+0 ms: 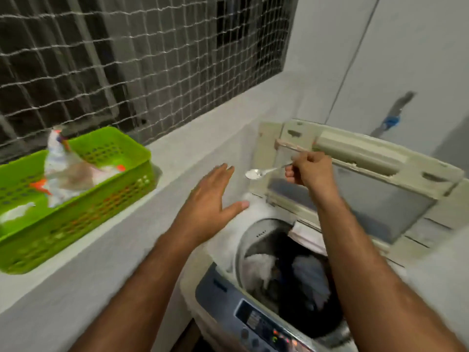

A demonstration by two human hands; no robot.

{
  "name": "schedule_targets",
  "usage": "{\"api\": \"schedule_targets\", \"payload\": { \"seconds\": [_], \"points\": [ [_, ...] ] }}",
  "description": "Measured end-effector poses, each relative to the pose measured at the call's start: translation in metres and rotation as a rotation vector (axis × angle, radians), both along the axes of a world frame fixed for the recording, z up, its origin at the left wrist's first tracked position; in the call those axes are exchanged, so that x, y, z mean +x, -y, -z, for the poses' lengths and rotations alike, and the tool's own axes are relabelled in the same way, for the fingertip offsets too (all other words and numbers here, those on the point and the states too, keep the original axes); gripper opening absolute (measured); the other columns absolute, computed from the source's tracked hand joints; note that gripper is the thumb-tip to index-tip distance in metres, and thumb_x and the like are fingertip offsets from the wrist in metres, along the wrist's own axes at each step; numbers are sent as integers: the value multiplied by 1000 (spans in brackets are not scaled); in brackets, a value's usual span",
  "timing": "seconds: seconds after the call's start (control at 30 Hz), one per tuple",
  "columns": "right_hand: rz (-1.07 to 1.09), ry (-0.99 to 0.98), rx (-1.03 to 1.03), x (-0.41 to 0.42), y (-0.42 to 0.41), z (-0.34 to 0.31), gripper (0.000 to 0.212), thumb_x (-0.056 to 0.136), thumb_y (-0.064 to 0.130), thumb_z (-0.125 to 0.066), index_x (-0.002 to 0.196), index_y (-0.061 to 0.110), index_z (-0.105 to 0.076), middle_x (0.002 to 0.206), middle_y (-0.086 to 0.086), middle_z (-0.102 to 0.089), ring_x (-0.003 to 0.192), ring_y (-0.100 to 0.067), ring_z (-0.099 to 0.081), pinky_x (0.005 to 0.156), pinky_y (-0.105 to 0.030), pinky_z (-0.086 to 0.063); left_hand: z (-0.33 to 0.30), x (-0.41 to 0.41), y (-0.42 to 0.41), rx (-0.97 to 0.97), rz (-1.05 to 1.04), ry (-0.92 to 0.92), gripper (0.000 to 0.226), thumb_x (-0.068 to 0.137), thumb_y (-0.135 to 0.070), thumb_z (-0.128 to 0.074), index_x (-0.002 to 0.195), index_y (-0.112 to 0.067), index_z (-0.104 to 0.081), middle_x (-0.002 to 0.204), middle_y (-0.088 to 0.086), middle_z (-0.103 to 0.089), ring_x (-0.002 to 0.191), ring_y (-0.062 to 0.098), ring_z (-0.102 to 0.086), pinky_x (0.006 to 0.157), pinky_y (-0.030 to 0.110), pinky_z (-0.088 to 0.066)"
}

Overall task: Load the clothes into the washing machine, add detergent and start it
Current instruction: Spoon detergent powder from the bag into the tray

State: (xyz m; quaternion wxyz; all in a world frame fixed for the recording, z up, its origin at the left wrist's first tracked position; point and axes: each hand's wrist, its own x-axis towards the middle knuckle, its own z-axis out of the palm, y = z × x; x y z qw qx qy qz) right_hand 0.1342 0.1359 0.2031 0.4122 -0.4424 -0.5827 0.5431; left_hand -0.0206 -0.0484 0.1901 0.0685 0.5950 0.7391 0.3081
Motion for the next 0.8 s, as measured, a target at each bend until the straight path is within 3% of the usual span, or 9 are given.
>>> {"api": "schedule_targets", "payload": {
  "seconds": [0.17, 0.23, 0.4, 0.6, 0.8],
  "points": [
    [276, 62, -97, 79, -25, 77, 15, 97, 4, -49, 83, 2, -55, 64, -15, -57, 43, -11, -58, 45, -27, -55, 59, 45, -34, -136, 107, 66, 77, 89, -52, -56, 151, -23, -21, 159, -5, -15, 146, 11, -13, 115, 24, -9],
    [375, 84, -116, 106, -26, 107, 21, 95, 4, -50, 76, 8, -56, 65, -14, -59, 50, -18, -59, 55, -34, -57, 78, 60, -44, -206, 156, 98, 78, 89, -51, -58, 151, -22, -21, 160, -4, -16, 146, 13, -14, 118, 30, -13],
    [571, 170, -180, 147, -23, 159, 21, 88, 6, -51, 72, 15, -61, 59, -7, -64, 59, -26, -64, 71, -49, -60, 115, 81, -73, -327, 283, 123, 81, 87, -49, -61, 152, -22, -20, 160, -3, -16, 146, 14, -16, 116, 28, -16],
    [681, 442, -138, 158, -16, 191, 23, 89, 20, -53, 78, 7, -69, 82, -13, -74, 81, -33, -69, 79, -41, -55, 149, 86, -113, -444, 414, 77, 90, 77, -63, -57, 149, -17, -28, 155, 3, -30, 143, 20, -26, 117, 40, -24],
    [675, 597, -117, 137, -24, 195, 19, 89, 8, -53, 94, 5, -72, 96, -19, -73, 92, -36, -66, 82, -34, -47, 181, 74, -142, -491, 471, -10, 87, 84, -59, -58, 151, -16, -22, 159, 4, -20, 145, 19, -17, 118, 32, -15]
  ]
}}
